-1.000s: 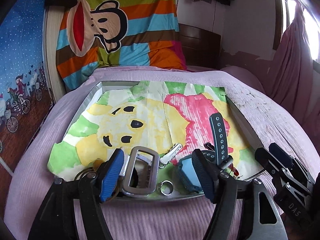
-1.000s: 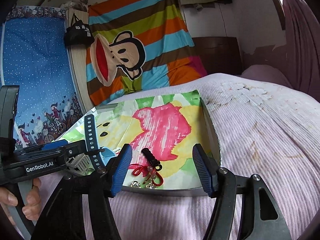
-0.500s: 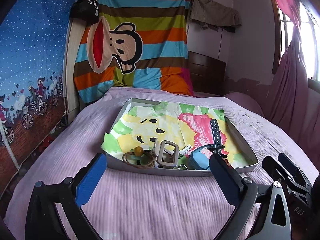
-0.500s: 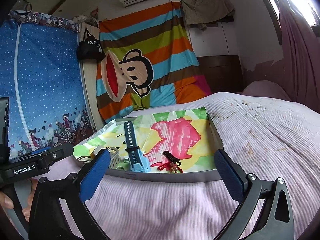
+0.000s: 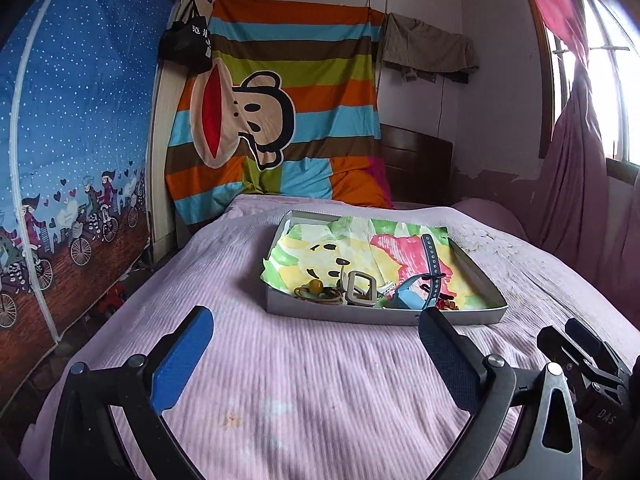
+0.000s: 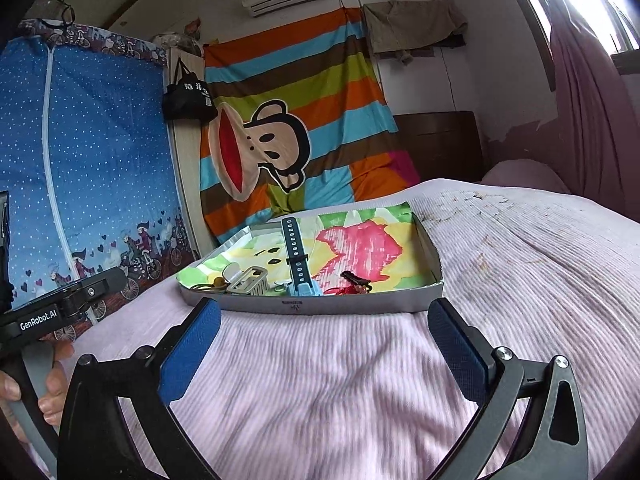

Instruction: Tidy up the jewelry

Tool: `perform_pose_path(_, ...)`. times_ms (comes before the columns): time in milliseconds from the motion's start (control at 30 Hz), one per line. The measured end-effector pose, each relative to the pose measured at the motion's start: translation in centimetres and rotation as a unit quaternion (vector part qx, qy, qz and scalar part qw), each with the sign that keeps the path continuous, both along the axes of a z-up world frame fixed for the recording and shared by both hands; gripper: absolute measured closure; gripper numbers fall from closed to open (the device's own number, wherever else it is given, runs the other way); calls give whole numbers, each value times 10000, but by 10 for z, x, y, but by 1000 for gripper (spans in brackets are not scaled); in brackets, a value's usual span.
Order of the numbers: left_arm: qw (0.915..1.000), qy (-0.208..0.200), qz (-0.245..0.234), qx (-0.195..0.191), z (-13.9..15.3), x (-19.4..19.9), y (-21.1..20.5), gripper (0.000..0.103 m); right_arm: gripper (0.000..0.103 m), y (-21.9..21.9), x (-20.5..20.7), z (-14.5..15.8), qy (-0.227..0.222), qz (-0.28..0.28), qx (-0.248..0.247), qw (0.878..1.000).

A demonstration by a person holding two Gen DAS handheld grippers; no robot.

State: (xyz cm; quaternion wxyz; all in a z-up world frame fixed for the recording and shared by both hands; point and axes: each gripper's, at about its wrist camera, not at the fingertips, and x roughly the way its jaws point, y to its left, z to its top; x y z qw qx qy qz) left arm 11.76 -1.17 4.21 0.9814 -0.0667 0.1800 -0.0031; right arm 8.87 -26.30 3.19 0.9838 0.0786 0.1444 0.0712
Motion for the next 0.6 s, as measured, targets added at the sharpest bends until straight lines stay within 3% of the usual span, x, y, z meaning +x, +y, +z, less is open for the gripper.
perform_pose_path(600, 9995, -158, -121, 263, -20, -45, -12, 0, 1, 1, -40, 0, -6, -32, -273, 9996)
